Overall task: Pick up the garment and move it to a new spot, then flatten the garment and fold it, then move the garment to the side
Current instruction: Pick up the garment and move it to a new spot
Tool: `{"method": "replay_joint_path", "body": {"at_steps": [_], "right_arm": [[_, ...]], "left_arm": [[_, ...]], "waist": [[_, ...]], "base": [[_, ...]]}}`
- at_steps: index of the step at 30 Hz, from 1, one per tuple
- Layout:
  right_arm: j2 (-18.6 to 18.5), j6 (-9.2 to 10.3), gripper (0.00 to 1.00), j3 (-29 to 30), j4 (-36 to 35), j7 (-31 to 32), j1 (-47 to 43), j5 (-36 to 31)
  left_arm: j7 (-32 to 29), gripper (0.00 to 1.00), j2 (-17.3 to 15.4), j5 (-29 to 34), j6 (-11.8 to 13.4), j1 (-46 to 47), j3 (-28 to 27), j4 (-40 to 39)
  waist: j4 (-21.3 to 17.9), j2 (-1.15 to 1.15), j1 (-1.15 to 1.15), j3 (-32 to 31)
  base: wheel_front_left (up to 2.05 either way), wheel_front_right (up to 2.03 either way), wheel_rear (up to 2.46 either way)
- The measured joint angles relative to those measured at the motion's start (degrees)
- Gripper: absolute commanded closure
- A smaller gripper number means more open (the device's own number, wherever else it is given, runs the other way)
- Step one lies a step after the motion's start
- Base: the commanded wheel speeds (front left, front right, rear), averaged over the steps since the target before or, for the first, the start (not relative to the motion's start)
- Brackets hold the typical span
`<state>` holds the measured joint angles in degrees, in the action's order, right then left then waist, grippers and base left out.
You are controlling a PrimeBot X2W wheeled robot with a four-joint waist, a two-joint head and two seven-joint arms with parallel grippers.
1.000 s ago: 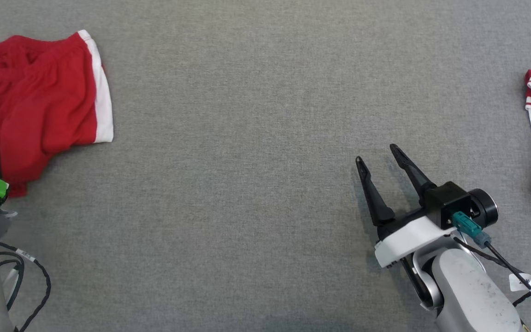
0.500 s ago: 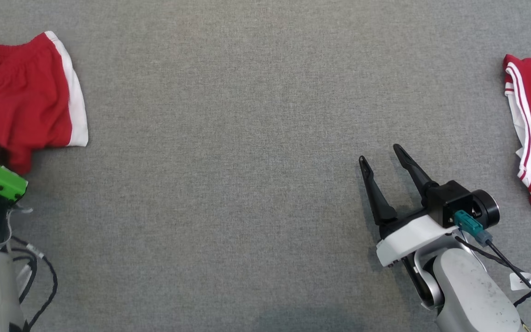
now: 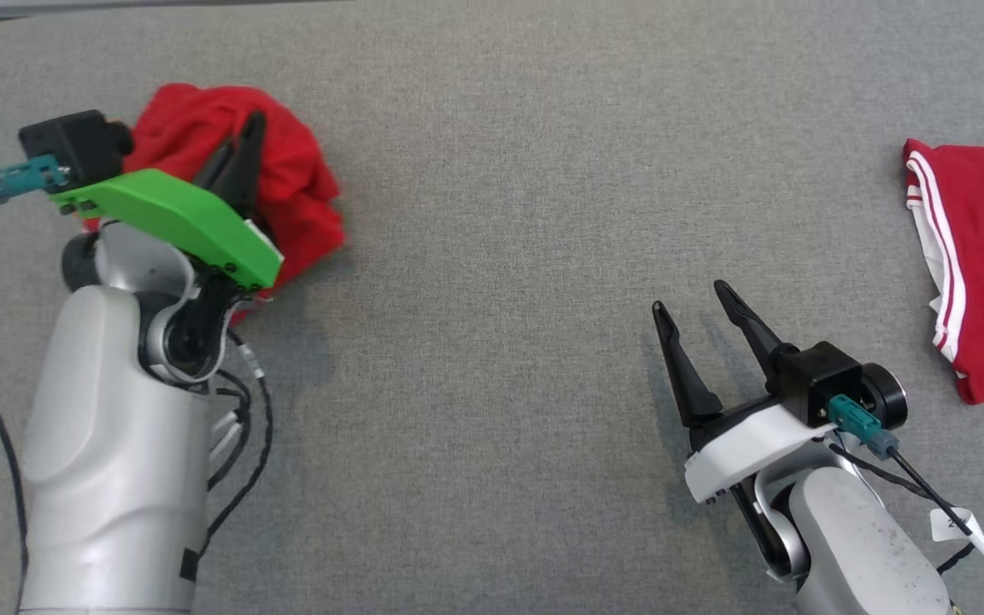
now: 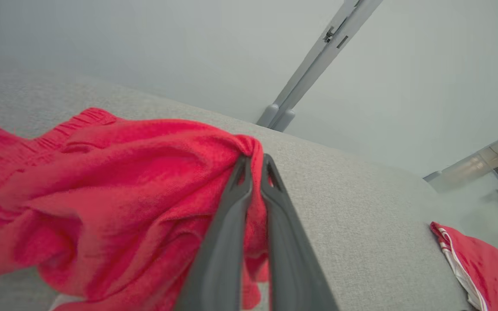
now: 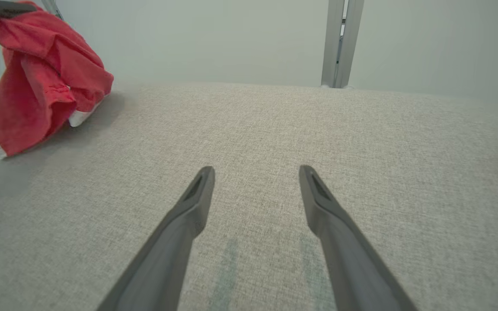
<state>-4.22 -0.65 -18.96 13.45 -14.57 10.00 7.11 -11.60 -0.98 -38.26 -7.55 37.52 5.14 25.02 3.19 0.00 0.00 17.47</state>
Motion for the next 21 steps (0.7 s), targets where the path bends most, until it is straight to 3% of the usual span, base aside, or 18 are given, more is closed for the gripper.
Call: {"method": "replay_joint_path", "body": {"at_steps": [8, 12, 15, 21], "right_arm": [[0.64, 0.01, 0.00, -0.10, 0.14, 0.00, -1.04, 0.73], [0.69, 0.05, 0.00, -0.23, 0.36, 0.00, -2.10, 1.69], [0.73, 0.08, 0.00, -0.29, 0.49, 0.00, -2.69, 2.14], [0.83, 0.22, 0.00, -0.36, 0.52, 0.00, -4.17, 2.66]], "left_arm": [[-0.18, 1.00, 1.07, -9.78, 0.03, 0.07, 7.94, -11.54], [-1.38, 1.00, 0.60, -17.23, 0.03, -0.87, 12.09, -16.50], [-1.45, 1.00, -0.45, -25.58, 0.04, -4.50, 18.75, -19.18], [0.67, 1.00, -0.70, -25.97, 1.14, -12.90, 27.37, -19.61]], "waist": [[-1.21, 0.00, 0.00, -3.21], [-2.83, 0.00, 0.00, -4.32], [-4.25, 0.00, 0.00, -4.98], [-7.30, 0.00, 0.00, -5.79]], "base": [[0.00, 0.00, 0.00], [0.00, 0.00, 0.00], [0.00, 0.00, 0.00], [0.00, 0.00, 0.00]]}}
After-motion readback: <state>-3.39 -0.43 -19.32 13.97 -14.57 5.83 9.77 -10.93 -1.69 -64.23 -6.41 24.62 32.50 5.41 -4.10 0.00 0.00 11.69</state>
